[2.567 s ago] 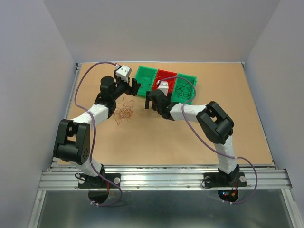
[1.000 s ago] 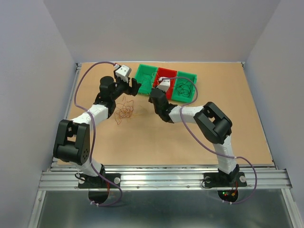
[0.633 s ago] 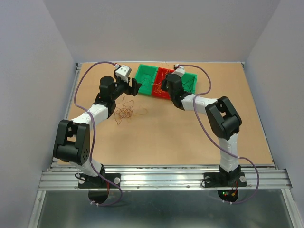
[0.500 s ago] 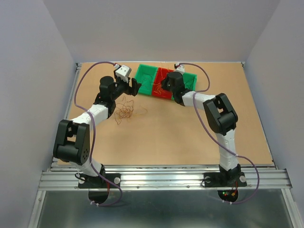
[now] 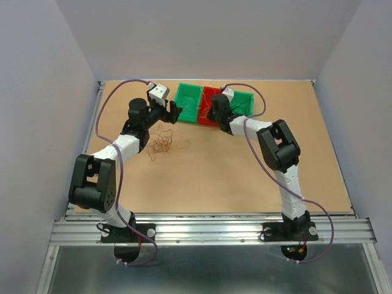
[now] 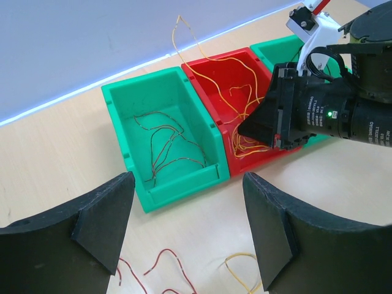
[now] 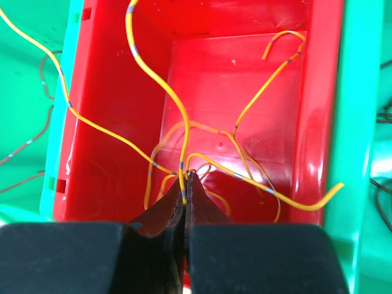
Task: Untangle the cables
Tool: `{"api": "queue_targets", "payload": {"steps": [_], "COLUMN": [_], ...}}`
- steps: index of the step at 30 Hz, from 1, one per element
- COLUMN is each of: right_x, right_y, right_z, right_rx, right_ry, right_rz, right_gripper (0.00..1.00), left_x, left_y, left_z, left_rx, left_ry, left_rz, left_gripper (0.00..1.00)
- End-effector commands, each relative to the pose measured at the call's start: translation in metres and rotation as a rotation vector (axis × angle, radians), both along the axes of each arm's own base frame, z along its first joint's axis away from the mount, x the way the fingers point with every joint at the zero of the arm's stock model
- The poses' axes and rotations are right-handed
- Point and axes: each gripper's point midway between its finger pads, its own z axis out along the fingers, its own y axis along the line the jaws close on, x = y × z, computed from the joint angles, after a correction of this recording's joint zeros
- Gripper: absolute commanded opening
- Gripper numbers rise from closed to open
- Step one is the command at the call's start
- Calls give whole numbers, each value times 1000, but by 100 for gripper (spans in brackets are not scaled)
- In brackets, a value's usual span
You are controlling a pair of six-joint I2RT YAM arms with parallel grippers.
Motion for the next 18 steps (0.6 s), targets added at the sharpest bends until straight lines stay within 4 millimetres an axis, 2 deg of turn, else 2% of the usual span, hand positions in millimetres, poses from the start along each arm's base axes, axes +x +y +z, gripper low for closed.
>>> {"api": "queue_targets", "payload": {"steps": [1, 6, 8, 13, 16, 18], "right_x": [-3, -8, -12, -22, -38, -48], "right_y": [0, 3, 1, 1, 5, 9], "right_z": [23, 19, 2, -20, -38, -43], "right_rx": [-166, -276, -321, -356, -380, -391], "right_ry": [-41, -8, 40, 104, 172, 200], "right_rz": [-72, -56, -45, 6, 79, 127], "right_gripper": [0, 1, 1, 0, 0, 1], "left_x": [-3, -1, 2, 3, 3, 3], "left_y": [-1, -5, -5, -5, -4, -5], "left_z": [30, 25, 22, 21, 21, 20], "left_rx": [-18, -13, -9, -5, -4, -3], "left_ry": [-85, -68, -54, -54, -53, -52], "left_rz": [-16, -33, -32, -29, -27, -29], "left_gripper": [82, 82, 82, 82, 82, 82]}}
